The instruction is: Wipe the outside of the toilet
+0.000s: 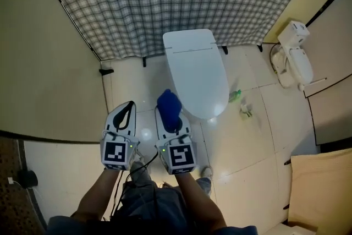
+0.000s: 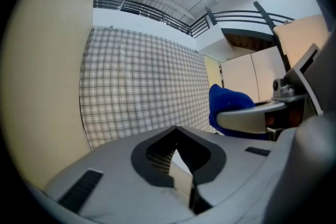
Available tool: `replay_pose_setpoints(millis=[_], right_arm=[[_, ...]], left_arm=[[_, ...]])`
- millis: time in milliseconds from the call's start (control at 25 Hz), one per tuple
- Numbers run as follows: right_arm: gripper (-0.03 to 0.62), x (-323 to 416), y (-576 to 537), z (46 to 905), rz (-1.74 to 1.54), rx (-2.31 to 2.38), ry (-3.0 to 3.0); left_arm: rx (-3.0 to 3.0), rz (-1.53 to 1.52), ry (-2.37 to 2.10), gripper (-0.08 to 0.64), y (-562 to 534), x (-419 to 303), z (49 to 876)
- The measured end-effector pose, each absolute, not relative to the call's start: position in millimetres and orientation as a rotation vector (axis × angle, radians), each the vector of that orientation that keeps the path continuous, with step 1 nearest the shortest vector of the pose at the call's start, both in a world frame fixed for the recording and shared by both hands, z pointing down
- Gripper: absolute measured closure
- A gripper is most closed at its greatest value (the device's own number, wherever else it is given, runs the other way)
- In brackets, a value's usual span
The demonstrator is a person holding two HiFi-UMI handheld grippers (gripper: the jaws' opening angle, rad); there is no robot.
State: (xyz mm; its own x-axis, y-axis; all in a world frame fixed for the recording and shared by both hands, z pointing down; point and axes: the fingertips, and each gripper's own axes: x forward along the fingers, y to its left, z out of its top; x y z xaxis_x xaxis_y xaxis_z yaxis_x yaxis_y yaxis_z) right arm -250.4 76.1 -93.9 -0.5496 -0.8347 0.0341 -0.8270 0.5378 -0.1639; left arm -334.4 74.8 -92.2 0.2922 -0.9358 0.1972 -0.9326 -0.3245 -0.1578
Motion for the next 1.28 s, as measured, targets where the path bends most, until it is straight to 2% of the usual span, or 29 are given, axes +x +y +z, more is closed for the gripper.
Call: replay_pose_setpoints(millis=[160, 280, 440, 640, 760, 960, 1280], right_arm=[[0.518, -187, 101, -87, -0.167, -1.292, 2.825], [0.518, -119, 110, -86, -0.122, -1.206, 2.868], [0.518, -29, 132, -103, -0.205, -1.152, 2.879], [0.518, 49, 158, -125, -0.195, -1.123, 2.865], [0.518, 61, 171, -145, -0.139, -1.114, 2.866], [0.520, 26, 217, -215, -0.127, -1.226, 2.880], [0.522, 69, 199, -147, 0.016, -1.153, 2.874]], left_arm=[[-2.385, -0.393, 1.952, 0.545, 96, -277, -73], [-2.324, -0.393, 1.970, 0.545, 106, -207, -73], [-2.307, -0.388, 2.012, 0.545, 131, -119, -93], [-2.313, -0.390, 2.046, 0.545, 167, -41, -130], [-2.321, -0.353, 2.048, 0.545, 184, -26, -153], [-2.400, -0.349, 2.006, 0.545, 226, -61, -223], [-2.299, -0.321, 2.041, 0.545, 212, -19, -152]])
